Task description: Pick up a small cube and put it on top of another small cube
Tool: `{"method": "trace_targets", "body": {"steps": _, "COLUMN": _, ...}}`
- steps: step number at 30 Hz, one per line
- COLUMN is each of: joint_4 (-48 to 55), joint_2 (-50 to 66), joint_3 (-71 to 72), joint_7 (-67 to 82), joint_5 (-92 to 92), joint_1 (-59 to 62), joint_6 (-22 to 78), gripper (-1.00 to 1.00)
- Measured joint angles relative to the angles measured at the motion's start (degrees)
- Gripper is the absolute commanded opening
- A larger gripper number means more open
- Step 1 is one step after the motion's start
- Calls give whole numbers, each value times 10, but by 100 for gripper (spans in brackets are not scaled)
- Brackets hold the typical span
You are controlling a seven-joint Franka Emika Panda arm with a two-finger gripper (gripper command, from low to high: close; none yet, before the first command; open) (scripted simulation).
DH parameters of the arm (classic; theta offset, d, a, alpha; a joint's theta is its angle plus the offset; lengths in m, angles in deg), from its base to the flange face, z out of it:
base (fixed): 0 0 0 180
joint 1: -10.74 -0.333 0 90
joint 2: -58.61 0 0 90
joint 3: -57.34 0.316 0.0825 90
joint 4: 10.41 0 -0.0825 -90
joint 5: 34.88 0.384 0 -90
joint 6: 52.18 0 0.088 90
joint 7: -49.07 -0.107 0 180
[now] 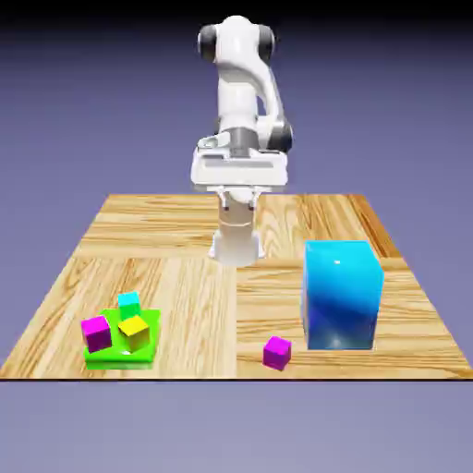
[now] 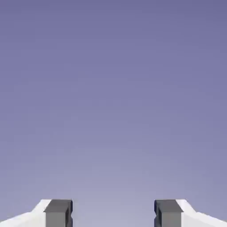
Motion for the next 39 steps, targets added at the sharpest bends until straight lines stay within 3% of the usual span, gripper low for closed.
{"method": "trace_targets", "body": {"steps": 26, "joint_4": 328, "joint_2": 540, "joint_3": 255, "joint_7": -390, "joint_5": -38, "joint_1": 188, "joint_6": 352, "gripper": 0}}
{"method": "trace_targets", "body": {"steps": 28, "joint_4": 333, "joint_2": 547, "joint_3": 258, "joint_7": -395, "joint_5": -38, "joint_1": 191, "joint_6": 357, "gripper": 0}}
{"method": "trace_targets", "body": {"steps": 32, "joint_4": 330, "joint_2": 630, "joint_3": 220, "joint_7": -418, "joint_5": -77, "joint_1": 156, "joint_6": 273, "gripper": 0}}
{"method": "trace_targets", "body": {"steps": 33, "joint_4": 330, "joint_2": 631, "joint_3": 220, "joint_7": -418, "joint_5": -77, "joint_1": 155, "joint_6": 272, "gripper": -100}}
{"method": "trace_targets", "body": {"steps": 39, "joint_4": 333, "joint_2": 548, "joint_3": 258, "joint_7": -394, "joint_5": -37, "joint_1": 191, "joint_6": 356, "gripper": -100}}
